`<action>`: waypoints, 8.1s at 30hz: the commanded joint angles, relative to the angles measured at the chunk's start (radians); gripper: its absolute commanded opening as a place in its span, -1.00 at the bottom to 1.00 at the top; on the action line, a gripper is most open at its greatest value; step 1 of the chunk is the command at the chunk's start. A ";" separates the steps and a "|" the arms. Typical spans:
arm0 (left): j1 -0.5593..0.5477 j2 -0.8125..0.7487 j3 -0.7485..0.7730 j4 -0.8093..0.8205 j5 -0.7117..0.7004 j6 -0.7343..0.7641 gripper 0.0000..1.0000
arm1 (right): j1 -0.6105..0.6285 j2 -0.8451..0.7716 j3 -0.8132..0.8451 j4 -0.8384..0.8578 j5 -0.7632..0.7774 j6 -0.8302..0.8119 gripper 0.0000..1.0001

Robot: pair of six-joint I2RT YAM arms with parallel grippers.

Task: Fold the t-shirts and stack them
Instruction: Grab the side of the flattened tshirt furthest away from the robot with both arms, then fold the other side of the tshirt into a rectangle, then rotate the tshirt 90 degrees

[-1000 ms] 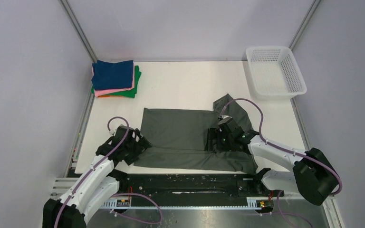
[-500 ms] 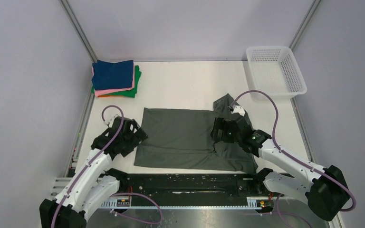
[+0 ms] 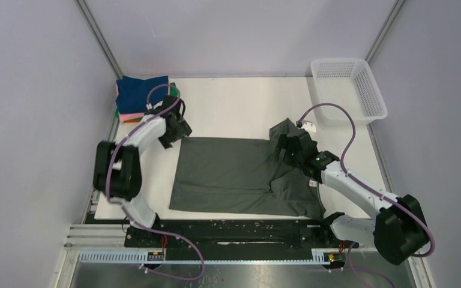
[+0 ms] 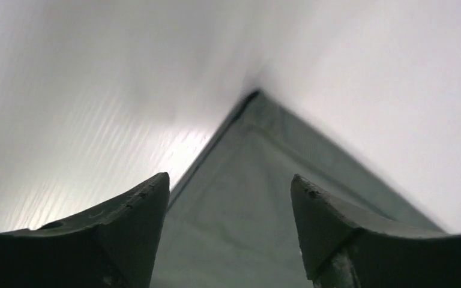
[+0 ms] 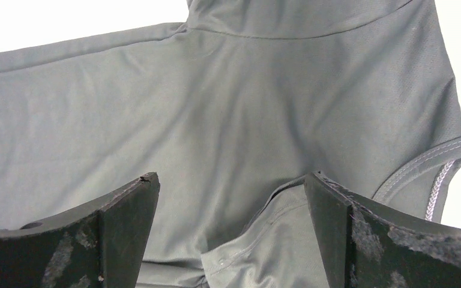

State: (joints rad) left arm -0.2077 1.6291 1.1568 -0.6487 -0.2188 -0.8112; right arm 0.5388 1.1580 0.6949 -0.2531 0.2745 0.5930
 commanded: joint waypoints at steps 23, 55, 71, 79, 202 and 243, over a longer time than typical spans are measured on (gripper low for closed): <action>0.018 0.379 0.287 0.011 -0.003 0.068 -1.00 | -0.176 0.653 0.617 -0.052 -0.035 -0.153 0.99; 0.016 0.186 0.121 0.043 -0.021 0.094 -1.00 | -0.223 1.232 1.331 -0.686 -0.073 -0.208 0.18; 0.017 0.123 0.061 0.071 0.020 0.085 -1.00 | -0.222 0.880 0.965 -0.332 -0.103 -0.247 -1.00; 0.012 -0.009 -0.065 0.122 0.049 0.074 -1.00 | -0.203 0.588 0.621 -0.214 -0.123 -0.243 -1.00; -0.552 -0.946 -0.923 0.316 0.185 -0.658 0.98 | -0.146 1.111 1.093 -0.280 -0.509 -0.131 0.99; -0.839 -0.468 -0.503 0.197 0.313 -0.081 0.98 | -0.037 0.801 0.742 -0.203 -0.341 -0.075 0.99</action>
State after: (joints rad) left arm -1.0267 1.0805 0.6643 -0.5919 -0.0826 -0.9703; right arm 0.5095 1.9503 1.3933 -0.4610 -0.1135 0.5041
